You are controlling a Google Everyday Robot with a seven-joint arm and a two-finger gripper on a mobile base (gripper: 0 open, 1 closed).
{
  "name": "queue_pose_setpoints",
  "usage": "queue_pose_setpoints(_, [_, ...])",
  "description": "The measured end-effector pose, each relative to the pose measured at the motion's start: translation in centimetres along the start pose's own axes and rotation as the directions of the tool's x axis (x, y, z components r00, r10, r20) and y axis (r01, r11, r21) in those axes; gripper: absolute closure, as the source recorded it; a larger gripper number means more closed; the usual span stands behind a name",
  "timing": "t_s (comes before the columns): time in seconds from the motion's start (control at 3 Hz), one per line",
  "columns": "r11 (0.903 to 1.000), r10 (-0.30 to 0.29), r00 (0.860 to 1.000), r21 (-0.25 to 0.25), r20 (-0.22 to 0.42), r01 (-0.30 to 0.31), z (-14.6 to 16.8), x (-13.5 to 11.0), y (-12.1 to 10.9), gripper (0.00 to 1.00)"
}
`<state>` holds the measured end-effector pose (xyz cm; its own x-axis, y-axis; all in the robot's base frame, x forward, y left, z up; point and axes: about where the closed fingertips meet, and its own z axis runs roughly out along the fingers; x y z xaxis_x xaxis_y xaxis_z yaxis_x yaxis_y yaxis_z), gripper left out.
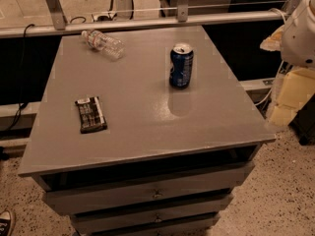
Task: Move rxbar chocolate near pepsi can
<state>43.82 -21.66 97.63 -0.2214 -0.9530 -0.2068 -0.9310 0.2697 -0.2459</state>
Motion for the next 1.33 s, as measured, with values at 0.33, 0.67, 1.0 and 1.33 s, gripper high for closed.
queue_pose_setpoints(0.33, [1.0000, 0.000, 1.000, 0.000, 0.000, 0.000, 0.0, 0.0, 0.0, 0.00])
queue_pose_setpoints(0.67, [0.9991, -0.028, 0.997, -0.031, 0.074, 0.030, 1.7, -4.1, 0.7, 0.00])
queue_pose_setpoints(1.0, [0.9936, -0.045, 0.977, -0.092, 0.207, 0.065, 4.4, -11.3, 2.2, 0.00])
queue_pose_setpoints(1.33, [0.9863, -0.028, 0.941, -0.144, 0.337, 0.080, 5.9, -17.7, 4.3, 0.00])
